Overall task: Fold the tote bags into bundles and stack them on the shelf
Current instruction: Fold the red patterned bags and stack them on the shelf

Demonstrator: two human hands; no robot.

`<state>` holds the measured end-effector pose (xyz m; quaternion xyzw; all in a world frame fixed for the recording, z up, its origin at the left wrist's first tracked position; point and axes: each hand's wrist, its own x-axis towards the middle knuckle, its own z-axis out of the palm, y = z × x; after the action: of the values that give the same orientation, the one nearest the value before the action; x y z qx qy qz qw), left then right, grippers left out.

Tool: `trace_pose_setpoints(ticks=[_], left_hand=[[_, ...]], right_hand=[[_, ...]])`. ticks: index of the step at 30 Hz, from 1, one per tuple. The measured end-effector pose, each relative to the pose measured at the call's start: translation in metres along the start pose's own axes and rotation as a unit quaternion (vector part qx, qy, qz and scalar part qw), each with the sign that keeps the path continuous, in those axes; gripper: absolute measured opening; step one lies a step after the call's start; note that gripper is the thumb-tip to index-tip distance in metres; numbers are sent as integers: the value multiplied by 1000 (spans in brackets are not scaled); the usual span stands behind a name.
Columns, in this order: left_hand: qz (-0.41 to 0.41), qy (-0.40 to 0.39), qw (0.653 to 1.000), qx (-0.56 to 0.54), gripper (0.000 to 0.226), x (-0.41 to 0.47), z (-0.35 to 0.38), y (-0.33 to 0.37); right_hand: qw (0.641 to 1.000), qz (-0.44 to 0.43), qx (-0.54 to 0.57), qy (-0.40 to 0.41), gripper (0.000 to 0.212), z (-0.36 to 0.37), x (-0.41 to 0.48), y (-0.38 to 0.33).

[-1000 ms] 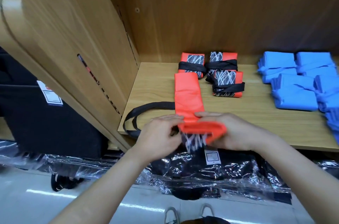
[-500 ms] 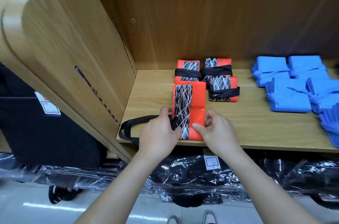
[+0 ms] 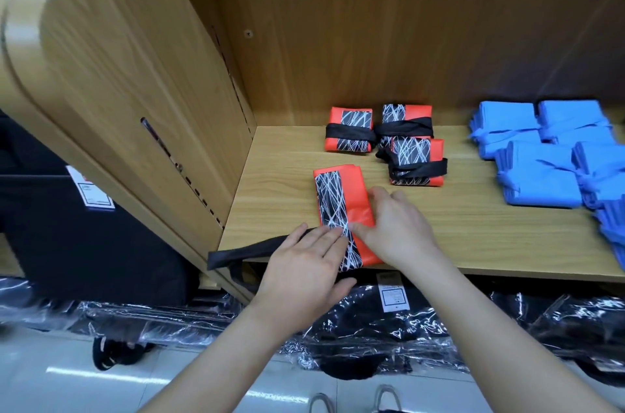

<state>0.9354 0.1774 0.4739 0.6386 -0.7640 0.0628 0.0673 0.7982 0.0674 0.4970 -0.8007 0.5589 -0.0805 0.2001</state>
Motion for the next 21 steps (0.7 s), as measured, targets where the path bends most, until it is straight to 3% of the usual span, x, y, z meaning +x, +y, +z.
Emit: trace_pose_setpoints(ticks=[3, 6, 10, 13, 18, 21], left_hand=[[1, -16, 999, -28, 59, 0, -1, -3], [-3, -29, 999, -41, 55, 1, -6, 0], [-10, -24, 999, -46, 55, 2, -7, -3], [-19, -38, 997, -64, 55, 7, -9, -9], [-29, -37, 997, -63, 31, 20, -18, -11], [-47, -38, 995, -76, 27, 26, -22, -15]], right_hand=[[986, -8, 160, -46, 92, -4, 24, -4], [951, 26, 297, -79, 105, 1, 46, -8], [934, -1, 351, -65, 59, 4, 46, -3], [932, -47, 353, -66, 43, 3, 41, 4], [974, -140, 176, -3, 20, -4, 31, 0], [978, -166, 122, 33, 15, -3, 23, 2]])
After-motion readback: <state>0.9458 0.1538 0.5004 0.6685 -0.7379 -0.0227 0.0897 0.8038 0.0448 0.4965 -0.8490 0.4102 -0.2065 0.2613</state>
